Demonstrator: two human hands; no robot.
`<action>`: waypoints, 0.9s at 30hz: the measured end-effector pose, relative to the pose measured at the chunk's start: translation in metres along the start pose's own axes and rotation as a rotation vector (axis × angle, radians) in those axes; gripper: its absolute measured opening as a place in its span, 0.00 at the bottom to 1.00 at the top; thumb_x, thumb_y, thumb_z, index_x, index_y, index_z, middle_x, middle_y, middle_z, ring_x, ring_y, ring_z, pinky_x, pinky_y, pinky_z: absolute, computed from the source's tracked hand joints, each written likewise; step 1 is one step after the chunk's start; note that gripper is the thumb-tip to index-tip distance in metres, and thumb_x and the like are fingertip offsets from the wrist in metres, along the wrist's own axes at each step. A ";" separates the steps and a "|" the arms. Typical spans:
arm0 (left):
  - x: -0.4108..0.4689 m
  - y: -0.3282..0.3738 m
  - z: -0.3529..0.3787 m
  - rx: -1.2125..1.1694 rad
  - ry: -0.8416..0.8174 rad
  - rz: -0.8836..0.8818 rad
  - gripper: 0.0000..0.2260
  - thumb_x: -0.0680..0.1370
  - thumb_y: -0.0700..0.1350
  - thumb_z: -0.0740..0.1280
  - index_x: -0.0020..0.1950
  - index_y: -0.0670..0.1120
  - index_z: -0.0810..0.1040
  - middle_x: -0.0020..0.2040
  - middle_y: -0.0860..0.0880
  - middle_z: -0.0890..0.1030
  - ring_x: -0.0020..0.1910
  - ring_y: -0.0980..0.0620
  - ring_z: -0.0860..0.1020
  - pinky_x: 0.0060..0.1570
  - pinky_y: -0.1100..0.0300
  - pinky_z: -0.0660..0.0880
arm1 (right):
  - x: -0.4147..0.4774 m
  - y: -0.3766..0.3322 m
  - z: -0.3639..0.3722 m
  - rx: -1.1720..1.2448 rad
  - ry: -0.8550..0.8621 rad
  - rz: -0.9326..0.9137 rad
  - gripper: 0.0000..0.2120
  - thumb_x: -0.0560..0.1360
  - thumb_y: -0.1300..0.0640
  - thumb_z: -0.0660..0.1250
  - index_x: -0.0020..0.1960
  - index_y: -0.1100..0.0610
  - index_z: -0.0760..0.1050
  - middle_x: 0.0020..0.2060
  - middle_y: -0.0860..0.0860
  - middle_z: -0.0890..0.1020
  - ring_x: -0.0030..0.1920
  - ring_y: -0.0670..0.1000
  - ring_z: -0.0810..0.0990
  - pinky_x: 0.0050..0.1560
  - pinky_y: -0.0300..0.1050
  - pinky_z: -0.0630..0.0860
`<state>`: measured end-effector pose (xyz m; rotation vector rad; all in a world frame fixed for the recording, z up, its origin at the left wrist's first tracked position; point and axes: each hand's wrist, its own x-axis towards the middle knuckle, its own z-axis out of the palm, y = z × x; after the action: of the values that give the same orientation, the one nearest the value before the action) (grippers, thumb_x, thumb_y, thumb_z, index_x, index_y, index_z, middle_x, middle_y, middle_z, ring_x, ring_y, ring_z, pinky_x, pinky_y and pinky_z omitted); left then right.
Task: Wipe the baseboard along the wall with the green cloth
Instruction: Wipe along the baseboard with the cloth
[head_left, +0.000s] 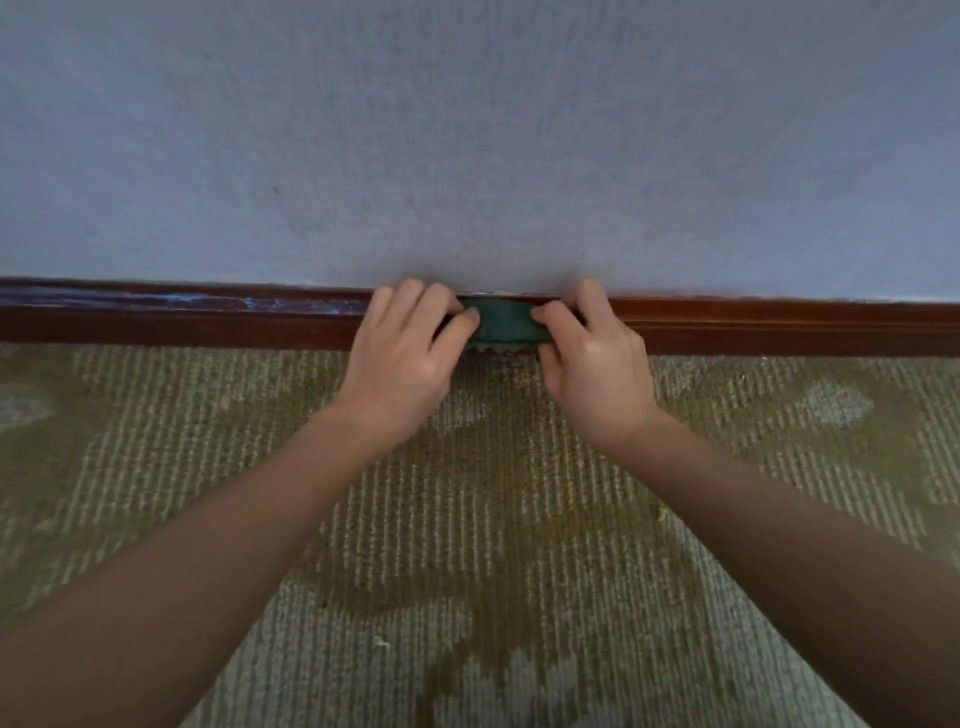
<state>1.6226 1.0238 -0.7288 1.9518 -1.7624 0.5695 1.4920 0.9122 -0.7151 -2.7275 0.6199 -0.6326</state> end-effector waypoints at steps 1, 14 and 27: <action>-0.002 0.000 0.001 0.003 0.003 -0.020 0.07 0.73 0.30 0.63 0.44 0.31 0.80 0.37 0.37 0.78 0.40 0.43 0.65 0.37 0.52 0.60 | 0.000 -0.001 0.001 -0.004 -0.010 -0.007 0.11 0.62 0.75 0.71 0.44 0.69 0.78 0.38 0.66 0.76 0.27 0.60 0.75 0.20 0.47 0.73; -0.007 0.000 0.005 0.114 -0.003 0.001 0.06 0.70 0.29 0.69 0.46 0.34 0.81 0.39 0.38 0.80 0.41 0.43 0.68 0.39 0.52 0.62 | 0.003 -0.003 -0.004 -0.129 -0.100 -0.071 0.15 0.57 0.75 0.74 0.44 0.69 0.78 0.37 0.65 0.76 0.29 0.59 0.77 0.23 0.37 0.62; -0.003 0.002 0.002 0.158 -0.079 0.097 0.07 0.71 0.29 0.63 0.37 0.37 0.78 0.35 0.40 0.77 0.34 0.43 0.76 0.39 0.53 0.62 | -0.003 0.000 -0.001 -0.143 -0.157 -0.069 0.14 0.57 0.77 0.74 0.40 0.68 0.76 0.35 0.65 0.74 0.26 0.58 0.73 0.22 0.38 0.63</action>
<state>1.6203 1.0250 -0.7321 2.0269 -1.9225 0.6921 1.4889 0.9134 -0.7157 -2.9068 0.5545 -0.3981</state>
